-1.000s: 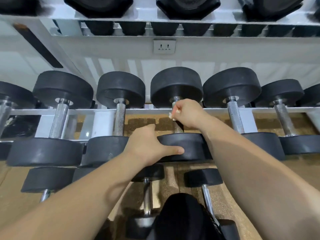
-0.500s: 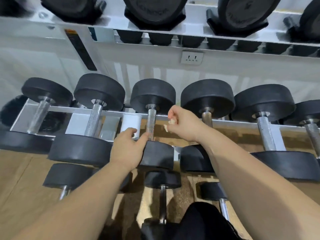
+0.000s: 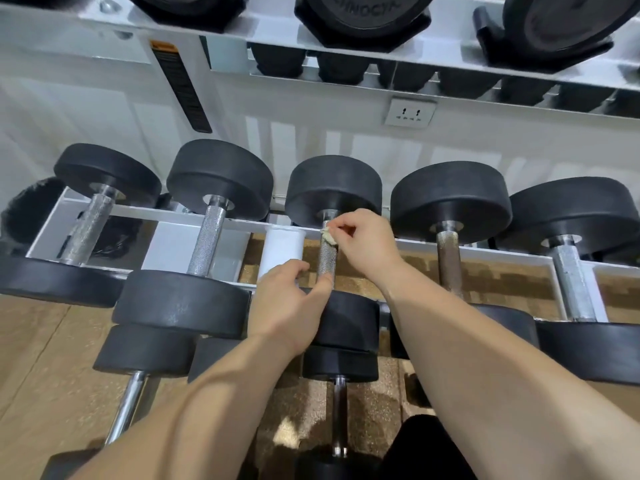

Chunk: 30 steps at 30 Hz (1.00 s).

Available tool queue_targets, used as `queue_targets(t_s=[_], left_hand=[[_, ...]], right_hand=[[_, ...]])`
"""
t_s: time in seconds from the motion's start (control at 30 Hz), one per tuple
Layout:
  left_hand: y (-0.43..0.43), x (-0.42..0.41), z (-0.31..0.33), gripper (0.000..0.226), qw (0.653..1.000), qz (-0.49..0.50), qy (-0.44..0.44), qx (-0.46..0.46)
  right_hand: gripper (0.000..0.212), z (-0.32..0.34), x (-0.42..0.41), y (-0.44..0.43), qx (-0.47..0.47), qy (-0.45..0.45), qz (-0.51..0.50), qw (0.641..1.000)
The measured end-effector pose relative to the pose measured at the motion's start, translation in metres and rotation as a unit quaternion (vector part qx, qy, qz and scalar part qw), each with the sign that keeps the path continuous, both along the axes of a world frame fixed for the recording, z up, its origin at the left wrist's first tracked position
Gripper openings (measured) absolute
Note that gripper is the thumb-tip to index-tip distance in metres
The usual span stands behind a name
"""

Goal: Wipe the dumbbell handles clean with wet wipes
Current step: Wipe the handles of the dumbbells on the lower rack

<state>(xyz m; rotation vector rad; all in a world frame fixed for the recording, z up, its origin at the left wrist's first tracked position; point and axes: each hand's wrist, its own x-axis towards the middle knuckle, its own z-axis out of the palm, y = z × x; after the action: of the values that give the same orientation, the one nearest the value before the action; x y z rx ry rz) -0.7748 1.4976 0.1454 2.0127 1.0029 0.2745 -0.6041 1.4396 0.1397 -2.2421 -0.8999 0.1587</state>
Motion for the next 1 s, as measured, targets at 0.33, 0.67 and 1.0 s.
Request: queue_targets(t_s=[0.33,0.67,1.0], left_hand=[[-0.001,0.001,0.0,0.037,1.0,-0.01,-0.009,0.008],[-0.001,0.0,-0.003,0.047,0.999,-0.007,-0.033,-0.007],[0.0,-0.002,-0.001,0.04,0.999,-0.001,-0.031,-0.02]], right_hand=[[0.021,-0.002,-0.014,-0.008,-0.084,-0.05,0.094,0.991],[0.018,0.012,-0.009,-0.003,-0.106,-0.008,0.097,0.99],[0.017,0.009,0.008,0.003,-0.116,-0.051,0.145,0.981]])
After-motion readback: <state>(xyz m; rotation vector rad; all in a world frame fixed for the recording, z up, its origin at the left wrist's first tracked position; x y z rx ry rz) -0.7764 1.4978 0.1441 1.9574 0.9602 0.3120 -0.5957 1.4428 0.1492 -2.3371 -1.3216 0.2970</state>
